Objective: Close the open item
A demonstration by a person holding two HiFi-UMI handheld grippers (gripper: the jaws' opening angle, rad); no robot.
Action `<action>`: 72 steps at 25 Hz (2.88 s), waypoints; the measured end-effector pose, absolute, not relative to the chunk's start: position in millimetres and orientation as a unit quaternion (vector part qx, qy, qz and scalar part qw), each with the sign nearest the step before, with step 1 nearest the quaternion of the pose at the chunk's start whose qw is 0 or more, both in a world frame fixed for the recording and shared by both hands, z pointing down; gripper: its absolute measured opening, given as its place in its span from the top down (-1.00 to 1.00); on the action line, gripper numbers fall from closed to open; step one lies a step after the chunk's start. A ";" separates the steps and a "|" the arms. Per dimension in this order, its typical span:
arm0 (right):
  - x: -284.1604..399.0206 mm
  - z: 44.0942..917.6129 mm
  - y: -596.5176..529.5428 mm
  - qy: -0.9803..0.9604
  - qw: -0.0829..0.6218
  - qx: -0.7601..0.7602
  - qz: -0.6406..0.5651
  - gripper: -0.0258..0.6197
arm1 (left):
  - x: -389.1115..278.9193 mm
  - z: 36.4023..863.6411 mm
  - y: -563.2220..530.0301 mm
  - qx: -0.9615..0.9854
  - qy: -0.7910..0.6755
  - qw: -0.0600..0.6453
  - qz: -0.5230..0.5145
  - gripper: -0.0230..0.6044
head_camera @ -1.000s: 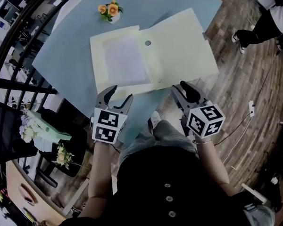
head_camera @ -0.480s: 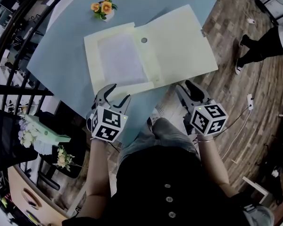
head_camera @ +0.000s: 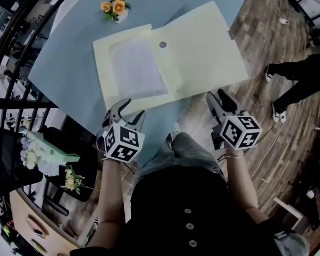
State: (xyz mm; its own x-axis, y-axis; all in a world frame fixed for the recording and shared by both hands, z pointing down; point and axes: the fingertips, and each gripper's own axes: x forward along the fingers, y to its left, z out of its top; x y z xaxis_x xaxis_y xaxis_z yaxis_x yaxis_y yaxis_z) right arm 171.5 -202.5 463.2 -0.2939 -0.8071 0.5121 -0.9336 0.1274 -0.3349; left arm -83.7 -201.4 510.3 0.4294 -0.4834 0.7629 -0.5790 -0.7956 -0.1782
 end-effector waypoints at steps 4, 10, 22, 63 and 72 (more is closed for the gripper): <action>183.9 466.8 -209.6 -0.730 0.094 0.600 0.314 0.33 | -83.0 512.0 -203.2 0.846 -0.311 0.058 0.429 0.13; 196.0 469.6 -218.7 -0.716 0.081 0.616 0.317 0.33 | -85.7 514.7 -203.0 0.848 -0.309 0.064 0.426 0.13; 214.3 476.3 -227.8 -0.704 0.068 0.631 0.319 0.54 | -83.3 520.3 -203.0 0.843 -0.308 0.075 0.434 0.13; 147.1 418.3 -232.4 -0.760 0.032 0.604 0.238 0.90 | -83.7 522.4 -200.2 0.854 -0.288 0.039 0.431 0.19; 114.7 407.9 -231.1 -0.779 0.054 0.585 0.219 0.88 | -87.0 522.7 -198.7 0.856 -0.286 0.037 0.429 0.21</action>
